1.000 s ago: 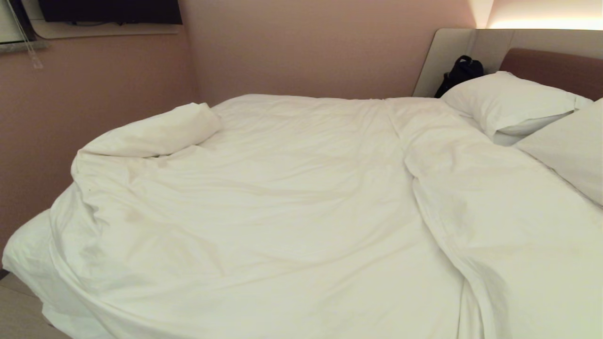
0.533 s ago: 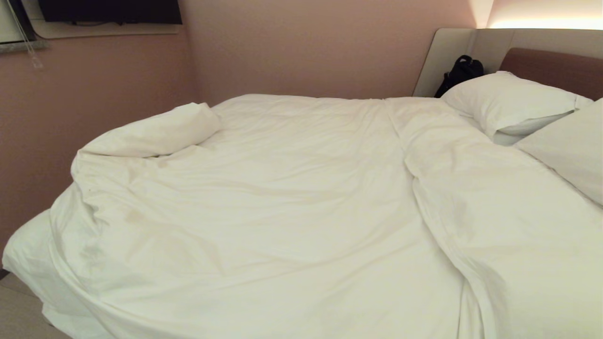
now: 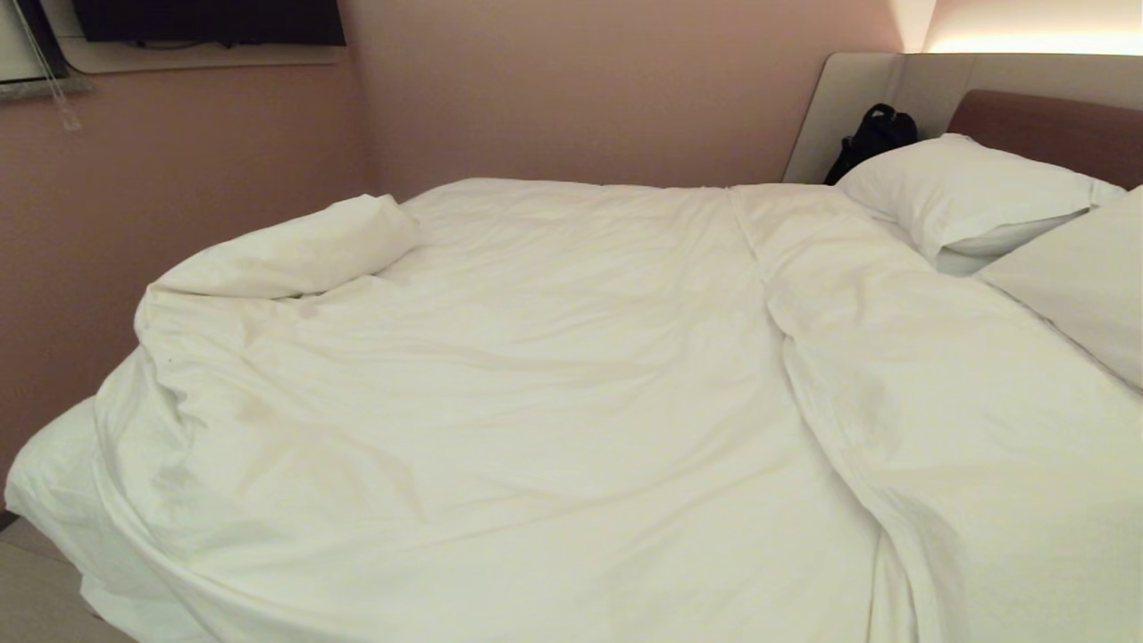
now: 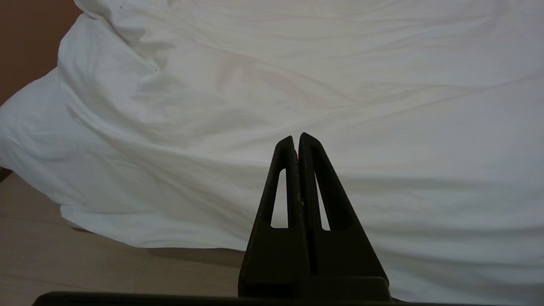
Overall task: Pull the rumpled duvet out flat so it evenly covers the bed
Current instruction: Flatten the corners of the folded blanket
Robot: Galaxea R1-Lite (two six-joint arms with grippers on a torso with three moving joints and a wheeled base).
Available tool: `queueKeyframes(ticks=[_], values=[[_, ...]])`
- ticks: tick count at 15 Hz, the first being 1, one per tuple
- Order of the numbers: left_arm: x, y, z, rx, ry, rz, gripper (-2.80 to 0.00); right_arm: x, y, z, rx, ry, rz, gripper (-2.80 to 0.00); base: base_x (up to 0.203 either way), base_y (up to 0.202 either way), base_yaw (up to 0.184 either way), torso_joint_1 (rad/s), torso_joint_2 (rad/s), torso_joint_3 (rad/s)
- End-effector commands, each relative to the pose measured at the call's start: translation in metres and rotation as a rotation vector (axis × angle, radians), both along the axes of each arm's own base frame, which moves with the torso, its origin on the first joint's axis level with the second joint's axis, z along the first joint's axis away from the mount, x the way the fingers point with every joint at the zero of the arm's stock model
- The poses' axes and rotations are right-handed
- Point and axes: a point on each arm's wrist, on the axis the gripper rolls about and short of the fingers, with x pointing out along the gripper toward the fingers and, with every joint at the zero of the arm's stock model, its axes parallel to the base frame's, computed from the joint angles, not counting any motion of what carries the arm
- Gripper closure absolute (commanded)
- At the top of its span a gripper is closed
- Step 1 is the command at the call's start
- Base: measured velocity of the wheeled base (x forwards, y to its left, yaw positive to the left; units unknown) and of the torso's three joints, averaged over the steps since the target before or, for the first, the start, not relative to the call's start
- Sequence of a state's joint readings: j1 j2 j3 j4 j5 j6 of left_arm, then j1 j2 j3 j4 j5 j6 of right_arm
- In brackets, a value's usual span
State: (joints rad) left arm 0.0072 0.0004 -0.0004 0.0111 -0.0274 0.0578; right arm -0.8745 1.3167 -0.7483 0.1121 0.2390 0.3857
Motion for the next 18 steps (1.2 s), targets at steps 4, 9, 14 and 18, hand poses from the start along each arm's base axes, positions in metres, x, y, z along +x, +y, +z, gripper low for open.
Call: queueKeyframes(ticks=[4, 9, 14, 18], values=[[0.000, 0.000, 0.000, 0.000, -0.002, 0.000, 0.00, 0.039, -0.045, -0.023, 0.122, -0.001, 0.081, 0.00, 0.000, 0.000, 0.000, 0.000, 0.00, 0.000], [0.000, 0.000, 0.000, 0.000, -0.002, 0.000, 0.00, 0.056, -0.076, -0.053, 0.256, -0.109, 0.221, 0.00, 0.000, 0.000, 0.000, 0.000, 0.00, 0.000], [0.000, 0.000, 0.000, 0.000, 0.000, 0.000, 0.00, 0.043, -0.108, -0.053, 0.298, -0.209, 0.240, 0.00, 0.000, 0.000, 0.000, 0.000, 0.00, 0.000], [0.000, 0.000, 0.000, 0.000, -0.002, 0.000, 0.00, 0.043, -0.118, -0.072, 0.286, -0.208, 0.337, 0.00, 0.000, 0.000, 0.000, 0.000, 0.00, 0.000]])
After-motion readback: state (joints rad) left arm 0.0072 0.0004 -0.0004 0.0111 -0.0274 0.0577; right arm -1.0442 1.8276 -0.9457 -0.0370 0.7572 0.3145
